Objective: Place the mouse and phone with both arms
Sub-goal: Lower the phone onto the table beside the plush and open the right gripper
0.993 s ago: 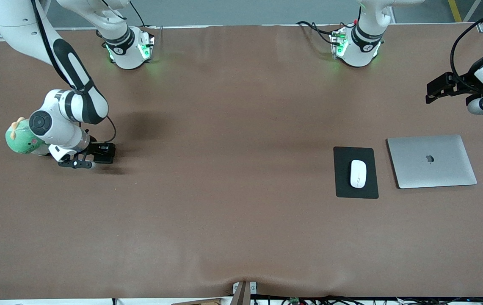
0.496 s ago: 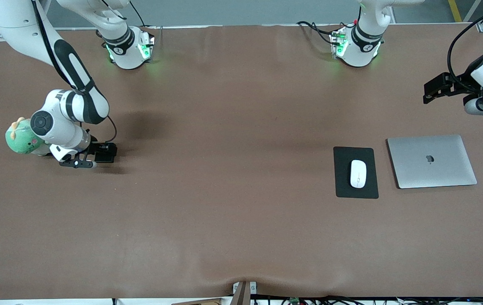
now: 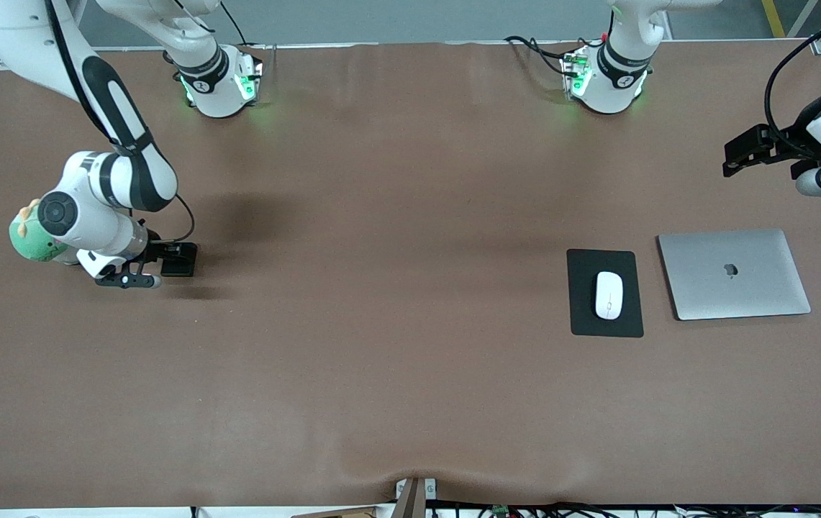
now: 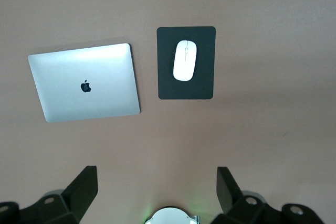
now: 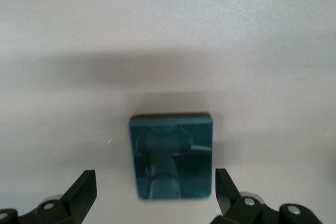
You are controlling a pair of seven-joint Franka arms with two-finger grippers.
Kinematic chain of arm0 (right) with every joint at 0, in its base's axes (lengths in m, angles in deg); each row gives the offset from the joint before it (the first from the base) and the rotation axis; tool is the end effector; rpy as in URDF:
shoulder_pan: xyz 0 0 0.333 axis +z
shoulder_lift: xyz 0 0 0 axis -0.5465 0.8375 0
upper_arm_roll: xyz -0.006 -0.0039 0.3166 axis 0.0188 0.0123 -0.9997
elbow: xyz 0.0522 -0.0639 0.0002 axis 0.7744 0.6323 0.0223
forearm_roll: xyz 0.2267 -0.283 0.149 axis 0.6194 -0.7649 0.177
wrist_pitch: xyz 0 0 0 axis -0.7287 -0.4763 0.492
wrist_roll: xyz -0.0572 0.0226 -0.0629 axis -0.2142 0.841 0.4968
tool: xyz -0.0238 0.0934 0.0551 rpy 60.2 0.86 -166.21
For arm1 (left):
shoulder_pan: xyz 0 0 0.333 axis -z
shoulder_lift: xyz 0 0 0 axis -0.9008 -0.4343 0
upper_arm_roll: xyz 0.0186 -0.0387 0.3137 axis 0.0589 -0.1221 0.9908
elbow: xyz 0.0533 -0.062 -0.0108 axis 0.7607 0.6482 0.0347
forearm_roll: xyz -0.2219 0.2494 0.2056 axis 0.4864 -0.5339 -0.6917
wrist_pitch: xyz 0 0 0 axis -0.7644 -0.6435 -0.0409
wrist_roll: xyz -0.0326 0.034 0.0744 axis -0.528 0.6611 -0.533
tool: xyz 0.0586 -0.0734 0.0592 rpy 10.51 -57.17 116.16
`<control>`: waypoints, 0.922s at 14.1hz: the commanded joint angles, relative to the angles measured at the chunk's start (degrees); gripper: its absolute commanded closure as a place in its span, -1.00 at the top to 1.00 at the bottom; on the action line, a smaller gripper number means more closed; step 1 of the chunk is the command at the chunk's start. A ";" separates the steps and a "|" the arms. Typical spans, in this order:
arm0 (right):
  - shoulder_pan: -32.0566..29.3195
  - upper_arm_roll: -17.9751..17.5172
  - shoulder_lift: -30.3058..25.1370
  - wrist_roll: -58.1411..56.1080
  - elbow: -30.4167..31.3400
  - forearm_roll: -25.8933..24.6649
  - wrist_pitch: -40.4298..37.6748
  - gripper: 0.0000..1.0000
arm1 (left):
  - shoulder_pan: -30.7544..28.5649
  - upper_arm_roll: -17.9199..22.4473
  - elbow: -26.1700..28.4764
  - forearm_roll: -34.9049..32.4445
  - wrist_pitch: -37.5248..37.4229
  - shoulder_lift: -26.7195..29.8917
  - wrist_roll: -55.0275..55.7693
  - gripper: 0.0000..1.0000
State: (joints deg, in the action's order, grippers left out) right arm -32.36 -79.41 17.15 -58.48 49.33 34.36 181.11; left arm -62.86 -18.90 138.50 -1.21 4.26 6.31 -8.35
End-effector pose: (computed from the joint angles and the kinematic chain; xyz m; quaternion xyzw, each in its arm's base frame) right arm 0.5179 -0.0335 0.2230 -0.9956 0.0174 0.0907 0.0126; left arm 0.5415 -0.0499 0.6354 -0.9980 0.0371 0.0513 0.0082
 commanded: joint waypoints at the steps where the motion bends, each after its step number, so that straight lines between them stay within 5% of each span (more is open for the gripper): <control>1: 0.20 -0.36 -4.78 -0.11 -3.05 -0.69 -10.45 1.00 | -0.25 0.04 -0.21 0.81 -1.20 0.33 -0.43 1.00; 13: 1.08 -0.53 -7.52 -0.02 -24.40 -0.43 -40.44 1.00 | -0.87 -0.23 -0.30 0.98 -2.78 0.42 -1.75 1.00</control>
State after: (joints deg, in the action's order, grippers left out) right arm -31.60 -79.73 9.21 -58.48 28.03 34.36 144.01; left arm -63.05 -18.80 138.49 -1.21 2.61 6.32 -9.20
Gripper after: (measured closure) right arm 0.000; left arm 0.000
